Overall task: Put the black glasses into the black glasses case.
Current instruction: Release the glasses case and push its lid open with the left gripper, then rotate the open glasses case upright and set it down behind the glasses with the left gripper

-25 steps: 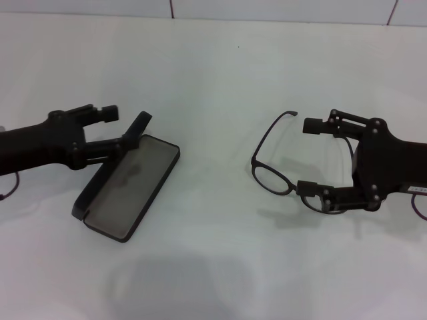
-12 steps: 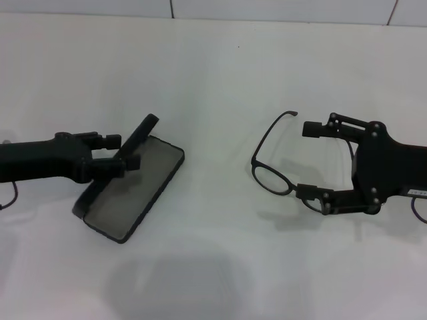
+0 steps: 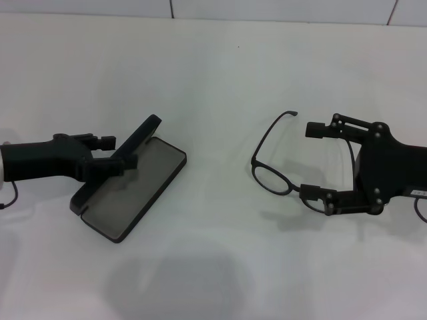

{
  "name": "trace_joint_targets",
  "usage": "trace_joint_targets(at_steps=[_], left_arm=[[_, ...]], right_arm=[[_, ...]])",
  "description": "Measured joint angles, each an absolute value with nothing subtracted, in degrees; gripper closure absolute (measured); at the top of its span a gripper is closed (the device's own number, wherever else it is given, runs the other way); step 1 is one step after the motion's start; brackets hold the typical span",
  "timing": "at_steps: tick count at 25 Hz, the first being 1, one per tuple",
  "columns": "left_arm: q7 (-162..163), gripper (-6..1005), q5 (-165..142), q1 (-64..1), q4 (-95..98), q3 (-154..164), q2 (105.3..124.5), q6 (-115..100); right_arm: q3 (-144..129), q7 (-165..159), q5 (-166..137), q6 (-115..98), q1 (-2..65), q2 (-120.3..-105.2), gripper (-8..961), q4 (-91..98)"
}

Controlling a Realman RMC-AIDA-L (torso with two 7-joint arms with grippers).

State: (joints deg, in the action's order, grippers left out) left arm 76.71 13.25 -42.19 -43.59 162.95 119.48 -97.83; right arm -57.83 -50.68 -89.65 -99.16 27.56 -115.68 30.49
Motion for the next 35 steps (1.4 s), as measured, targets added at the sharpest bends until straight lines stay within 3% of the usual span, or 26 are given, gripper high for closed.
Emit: trace_joint_targets(at_steps=[14,20,25,35], left_arm=[[79.27,437,13.7,-42.87,-43.02,162.95,119.05,-96.79],[79.45,681,13.46,-43.54,-42.97,162.95,118.75,-96.85],[78.35,775,13.99,-45.29,-42.96,162.95,118.44,-96.84],[69.44,781,13.61,-54.45,-41.54,163.05,119.24,-94.17]], right_arm=[[-57.93,-50.24,-90.14,-99.75,27.55,-115.69,71,30.5],[-58.61,-49.46,-90.22,-101.6,26.78,-115.73,72,30.62],[-59.92,-47.08,-90.29,-103.65,25.74,-115.67,73,30.57],[-62.86,-43.8,-90.36,-104.1,23.97,-115.85,74,30.11]])
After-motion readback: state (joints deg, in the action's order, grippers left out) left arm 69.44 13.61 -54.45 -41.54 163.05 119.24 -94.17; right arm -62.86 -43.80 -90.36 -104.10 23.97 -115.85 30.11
